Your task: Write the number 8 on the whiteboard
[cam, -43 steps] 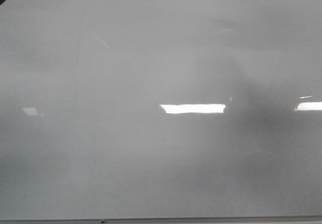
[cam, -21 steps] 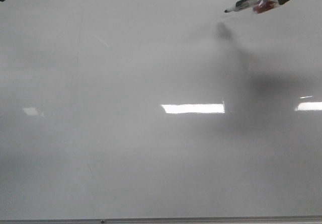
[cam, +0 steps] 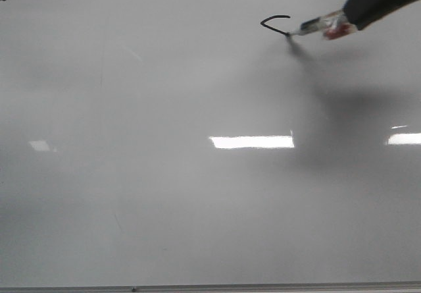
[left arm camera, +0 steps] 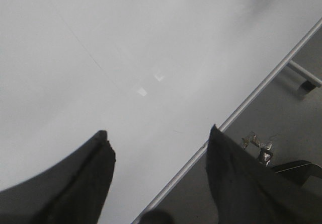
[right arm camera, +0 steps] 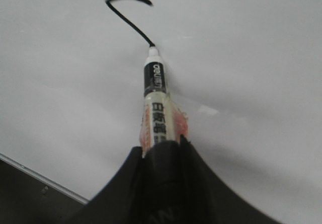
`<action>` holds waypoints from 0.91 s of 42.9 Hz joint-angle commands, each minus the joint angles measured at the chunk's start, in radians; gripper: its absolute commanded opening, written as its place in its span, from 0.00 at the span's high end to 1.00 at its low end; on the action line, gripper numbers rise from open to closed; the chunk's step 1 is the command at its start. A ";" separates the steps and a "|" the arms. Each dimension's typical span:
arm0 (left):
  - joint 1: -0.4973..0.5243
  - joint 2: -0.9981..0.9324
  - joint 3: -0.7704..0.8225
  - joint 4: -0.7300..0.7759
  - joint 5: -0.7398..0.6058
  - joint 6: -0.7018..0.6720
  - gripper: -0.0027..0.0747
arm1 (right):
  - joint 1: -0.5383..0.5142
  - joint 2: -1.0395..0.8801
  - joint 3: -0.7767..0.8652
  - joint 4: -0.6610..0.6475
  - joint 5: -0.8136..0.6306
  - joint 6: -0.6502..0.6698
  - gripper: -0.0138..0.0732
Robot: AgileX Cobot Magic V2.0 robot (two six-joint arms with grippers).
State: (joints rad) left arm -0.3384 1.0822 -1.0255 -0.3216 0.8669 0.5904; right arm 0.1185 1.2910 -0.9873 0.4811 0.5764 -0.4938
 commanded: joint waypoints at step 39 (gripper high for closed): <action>0.002 -0.020 -0.026 -0.030 -0.064 -0.007 0.45 | 0.025 -0.027 -0.088 -0.010 -0.144 0.010 0.91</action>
State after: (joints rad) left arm -0.3384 1.0822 -1.0255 -0.3238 0.8588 0.5904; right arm 0.1534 1.2926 -1.0253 0.4685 0.5308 -0.4869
